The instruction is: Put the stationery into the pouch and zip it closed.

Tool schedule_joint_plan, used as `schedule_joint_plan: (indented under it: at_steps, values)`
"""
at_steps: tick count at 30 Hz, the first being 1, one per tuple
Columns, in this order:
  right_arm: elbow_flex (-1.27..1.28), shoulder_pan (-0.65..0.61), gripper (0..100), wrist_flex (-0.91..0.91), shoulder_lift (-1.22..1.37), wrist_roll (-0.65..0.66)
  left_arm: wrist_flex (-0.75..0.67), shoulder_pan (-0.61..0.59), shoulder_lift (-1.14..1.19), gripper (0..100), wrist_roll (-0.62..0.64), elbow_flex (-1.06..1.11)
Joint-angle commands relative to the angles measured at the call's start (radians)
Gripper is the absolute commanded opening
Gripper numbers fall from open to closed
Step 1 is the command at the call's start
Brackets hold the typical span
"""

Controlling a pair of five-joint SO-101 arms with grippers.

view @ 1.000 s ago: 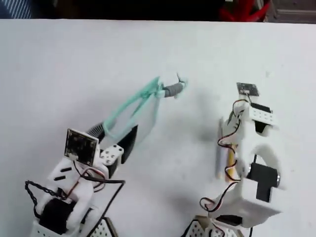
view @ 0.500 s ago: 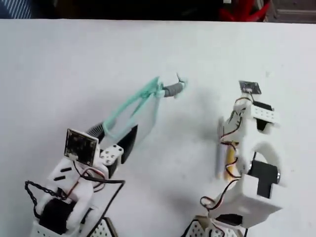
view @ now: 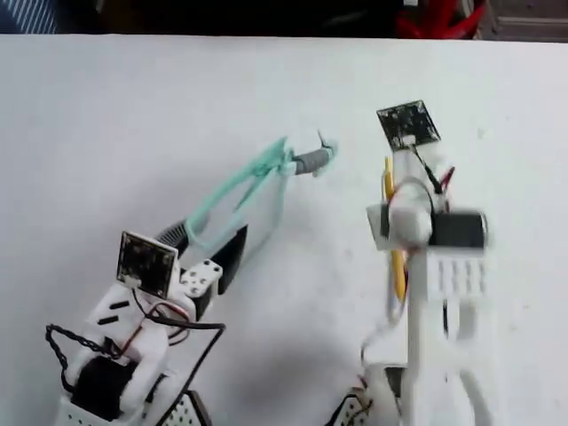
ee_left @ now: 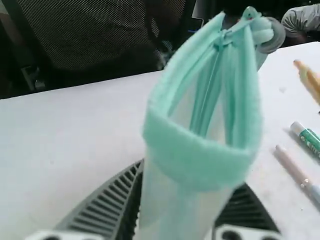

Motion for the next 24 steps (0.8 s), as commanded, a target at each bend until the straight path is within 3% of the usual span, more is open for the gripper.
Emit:
schedule_joint_plan:
  at_steps: [1, 6, 9, 24]
  values:
    - [-0.037, -0.104, 1.8, -0.015, -0.332, 0.008, 0.000, -0.007, -0.001, 21, 0.009, -0.008]
    - [-0.061, -0.194, 1.7, -0.022, -0.481, 0.000, 0.000, -0.007, -0.001, 21, 0.008, -0.008]
    - [-0.063, -0.196, 1.7, -0.031, -0.461, -0.072, 0.000, -0.007, -0.001, 21, 0.006, -0.008]
    - [-0.061, -0.236, 1.7, -0.410, -0.452, -0.364, -0.015, 0.001, -0.001, 21, 0.005, -0.002]
